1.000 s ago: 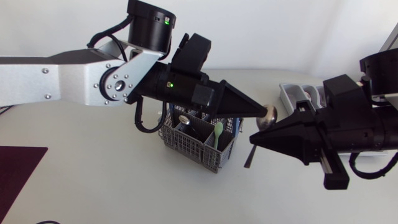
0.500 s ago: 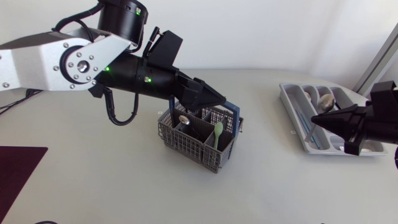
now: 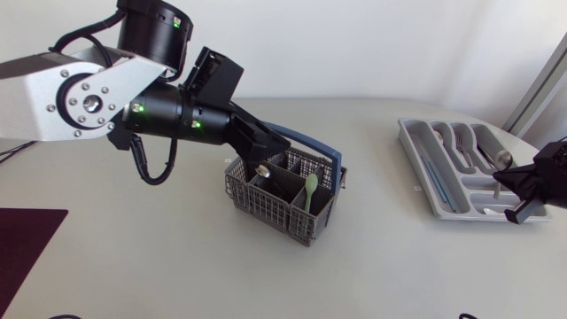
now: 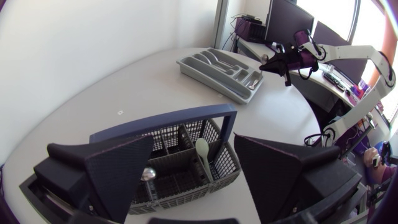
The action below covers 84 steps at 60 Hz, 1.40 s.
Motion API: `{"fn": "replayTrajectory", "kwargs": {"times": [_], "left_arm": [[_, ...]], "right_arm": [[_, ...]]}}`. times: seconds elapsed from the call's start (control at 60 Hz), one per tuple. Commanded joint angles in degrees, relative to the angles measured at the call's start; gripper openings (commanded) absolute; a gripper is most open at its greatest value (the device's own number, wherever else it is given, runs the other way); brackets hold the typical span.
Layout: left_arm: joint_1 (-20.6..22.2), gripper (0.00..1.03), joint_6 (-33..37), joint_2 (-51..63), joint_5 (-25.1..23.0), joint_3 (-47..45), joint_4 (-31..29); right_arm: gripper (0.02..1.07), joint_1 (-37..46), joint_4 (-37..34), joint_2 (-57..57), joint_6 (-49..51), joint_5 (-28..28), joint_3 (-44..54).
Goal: Sort the cutlery from the basket into the organizer compartments.
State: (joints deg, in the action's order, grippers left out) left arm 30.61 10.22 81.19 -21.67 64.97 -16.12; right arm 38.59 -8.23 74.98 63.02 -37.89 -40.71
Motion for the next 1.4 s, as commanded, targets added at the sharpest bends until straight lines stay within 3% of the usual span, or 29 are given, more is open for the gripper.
{"fn": "replayTrajectory", "kwargs": {"times": [0.0, 0.4, 0.6, 0.817, 0.983, 1.117, 1.283, 1.383], "left_arm": [[-1.3, 0.90, 1.9, -1.3, 1.3, -1.8, -0.3], [-5.9, 0.90, 3.3, -3.2, 1.6, -3.8, -0.7], [-6.2, 0.90, 3.6, -3.7, 1.6, -4.6, -0.8], [-6.1, 0.91, 3.7, -3.8, 1.6, -4.9, -0.7], [-6.3, 0.91, 3.8, -4.0, 1.7, -5.4, -0.8], [-7.8, 0.91, 4.2, -4.5, 1.6, -5.6, -0.9], [-9.3, 0.91, 4.9, -5.6, 1.6, -6.5, -1.3], [-10.2, 0.91, 5.3, -6.2, 1.6, -7.0, -1.4]], "right_arm": [[0.08, 1.3, 4.1, 3.5, 3.2, 1.9, 2.2], [0.08, 6.1, 18.7, 20.9, 8.8, 7.7, -1.9], [0.08, 6.7, 26.7, 25.4, 10.8, 11.3, -2.5], [0.09, 6.0, 30.9, 28.6, 13.7, 15.7, -2.6], [0.32, 5.3, 31.9, 28.8, 16.4, 17.6, -0.2], [0.64, 5.0, 32.0, 27.6, 16.6, 17.7, 1.3], [0.86, 4.4, 31.9, 25.0, 16.9, 17.8, 3.2], [0.91, 4.4, 31.4, 22.0, 16.4, 17.8, 3.8]]}}
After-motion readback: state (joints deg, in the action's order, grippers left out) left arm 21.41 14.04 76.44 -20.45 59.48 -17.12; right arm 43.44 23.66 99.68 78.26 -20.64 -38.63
